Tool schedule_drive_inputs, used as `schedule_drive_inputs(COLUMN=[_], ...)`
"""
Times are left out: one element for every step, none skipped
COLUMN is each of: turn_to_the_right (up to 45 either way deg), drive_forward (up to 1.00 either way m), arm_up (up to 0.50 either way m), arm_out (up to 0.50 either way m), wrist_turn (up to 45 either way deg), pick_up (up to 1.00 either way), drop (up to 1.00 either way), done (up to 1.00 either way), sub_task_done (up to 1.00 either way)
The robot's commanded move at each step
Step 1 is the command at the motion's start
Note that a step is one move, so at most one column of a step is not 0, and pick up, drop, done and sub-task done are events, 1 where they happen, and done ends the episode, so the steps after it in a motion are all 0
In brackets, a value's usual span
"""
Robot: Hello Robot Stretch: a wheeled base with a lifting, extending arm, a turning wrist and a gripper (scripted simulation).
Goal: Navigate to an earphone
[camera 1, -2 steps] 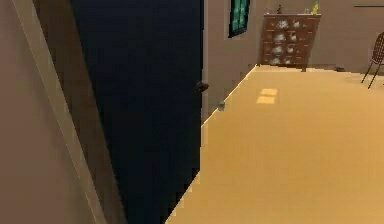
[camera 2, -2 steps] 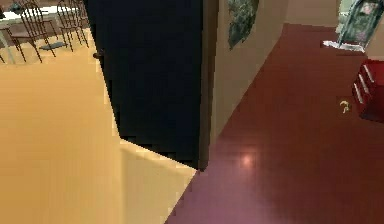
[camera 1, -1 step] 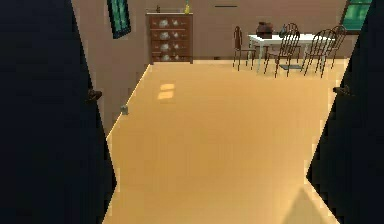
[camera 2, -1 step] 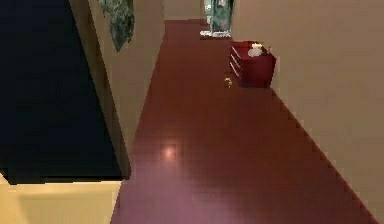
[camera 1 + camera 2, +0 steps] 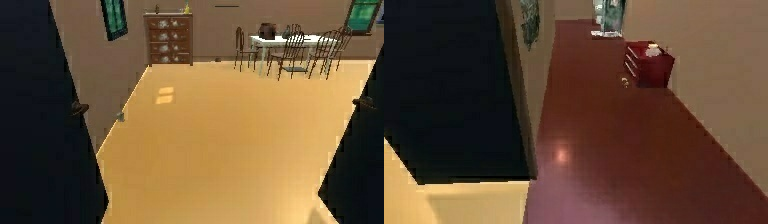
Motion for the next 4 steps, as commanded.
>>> schedule_drive_inputs(turn_to_the_right=[3.0, 0.0, 0.0, 0.0], drive_forward=[0.00, 1.00, 1.00, 1.00], arm_up=[0.00, 0.00, 0.00, 0.00], arm_out=[0.00, 0.00, 0.00, 0.00], wrist_turn=[0.0, 0.0, 0.0, 0.0], pick_up=[0.00, 0.00, 0.00, 0.00], drop=[0.00, 0.00, 0.00, 0.00], done=[0.00, 0.00, 0.00, 0.00], sub_task_done=[0.00, 0.00, 0.00, 0.00])
